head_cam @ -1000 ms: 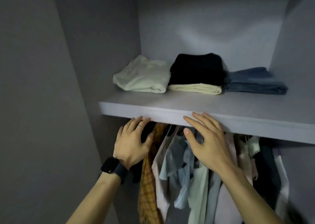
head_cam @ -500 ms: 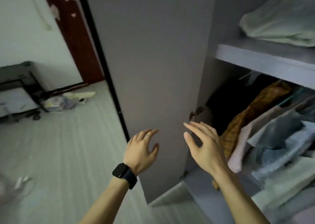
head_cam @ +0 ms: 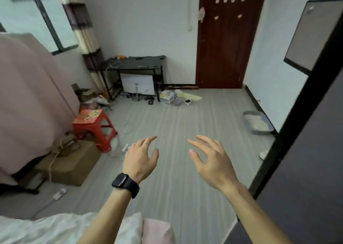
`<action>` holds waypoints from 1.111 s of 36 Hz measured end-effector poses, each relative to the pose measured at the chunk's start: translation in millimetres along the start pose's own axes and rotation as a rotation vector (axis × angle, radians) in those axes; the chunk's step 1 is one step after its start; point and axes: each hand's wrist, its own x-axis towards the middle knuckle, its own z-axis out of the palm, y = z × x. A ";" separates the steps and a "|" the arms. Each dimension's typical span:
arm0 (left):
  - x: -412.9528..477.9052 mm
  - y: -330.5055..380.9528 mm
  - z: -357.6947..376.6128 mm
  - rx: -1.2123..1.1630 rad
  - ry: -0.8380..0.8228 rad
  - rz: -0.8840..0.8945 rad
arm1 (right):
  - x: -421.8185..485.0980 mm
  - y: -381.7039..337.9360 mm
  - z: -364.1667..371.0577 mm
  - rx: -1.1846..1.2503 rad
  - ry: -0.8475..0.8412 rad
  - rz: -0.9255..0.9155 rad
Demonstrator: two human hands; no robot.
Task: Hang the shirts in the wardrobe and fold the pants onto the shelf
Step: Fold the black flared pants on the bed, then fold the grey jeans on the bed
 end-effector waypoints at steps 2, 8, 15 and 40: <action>22.5 -16.8 -9.0 0.000 0.025 -0.044 | 27.5 -4.4 21.2 0.009 -0.040 -0.014; 86.5 -58.9 -31.2 0.058 0.082 -0.139 | 117.3 -11.6 70.9 0.015 -0.125 -0.066; 173.5 -99.6 -56.5 0.109 0.142 -0.193 | 239.1 -28.7 118.7 0.089 -0.125 -0.094; 361.8 -330.5 -108.1 0.121 0.581 -0.801 | 583.8 -148.5 400.7 0.132 -0.594 -0.746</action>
